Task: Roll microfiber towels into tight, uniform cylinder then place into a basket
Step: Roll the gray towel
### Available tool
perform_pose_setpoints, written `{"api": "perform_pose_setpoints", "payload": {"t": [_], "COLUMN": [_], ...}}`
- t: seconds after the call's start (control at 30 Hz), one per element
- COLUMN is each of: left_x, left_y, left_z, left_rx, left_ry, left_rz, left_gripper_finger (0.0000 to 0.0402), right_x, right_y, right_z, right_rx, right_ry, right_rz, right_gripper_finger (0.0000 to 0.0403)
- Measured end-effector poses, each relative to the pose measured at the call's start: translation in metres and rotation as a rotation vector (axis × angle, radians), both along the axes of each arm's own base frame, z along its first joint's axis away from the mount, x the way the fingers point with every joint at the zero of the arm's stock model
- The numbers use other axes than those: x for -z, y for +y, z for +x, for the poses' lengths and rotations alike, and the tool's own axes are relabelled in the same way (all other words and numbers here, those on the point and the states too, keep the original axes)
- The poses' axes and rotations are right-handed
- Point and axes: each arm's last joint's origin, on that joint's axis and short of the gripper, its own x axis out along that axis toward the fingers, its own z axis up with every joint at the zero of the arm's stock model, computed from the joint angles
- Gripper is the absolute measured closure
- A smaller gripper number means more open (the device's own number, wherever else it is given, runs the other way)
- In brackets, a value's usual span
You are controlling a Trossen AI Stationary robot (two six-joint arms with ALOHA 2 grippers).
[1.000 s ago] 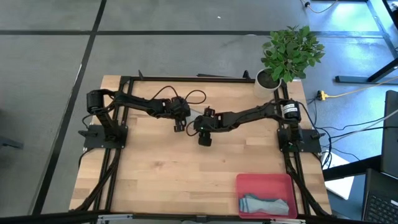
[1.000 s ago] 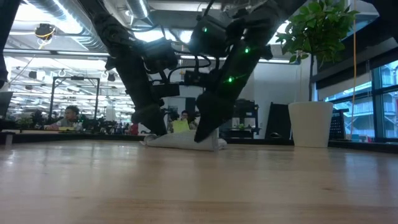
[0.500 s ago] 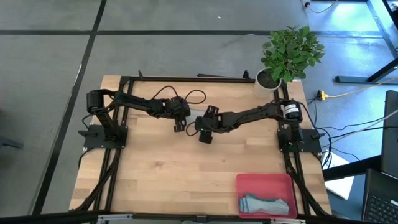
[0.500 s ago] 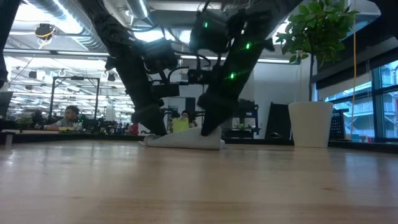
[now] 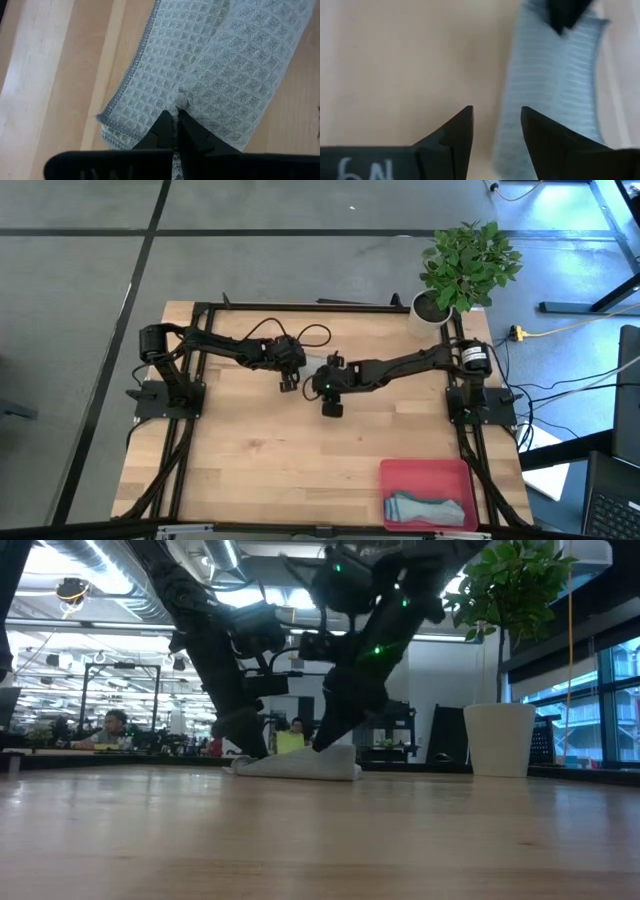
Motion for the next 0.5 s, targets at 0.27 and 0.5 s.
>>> {"api": "perform_pose_setpoints", "payload": {"t": [0.27,0.5], "left_x": [0.0,0.0], "left_y": [0.0,-0.001], "left_z": [0.0,0.0], "left_rx": [0.0,-0.002], "left_ry": [0.001,0.007], "left_rz": [0.0,0.005], "left_gripper_finger": [0.0401,0.0401], "right_x": [0.016,0.029], "right_y": [-0.033,-0.049], "right_z": [-0.01,-0.019], "right_rx": [0.073,0.086], "right_ry": [-0.006,-0.035], "right_rz": [0.027,0.087], "right_gripper_finger": [0.0237,0.0238]}}
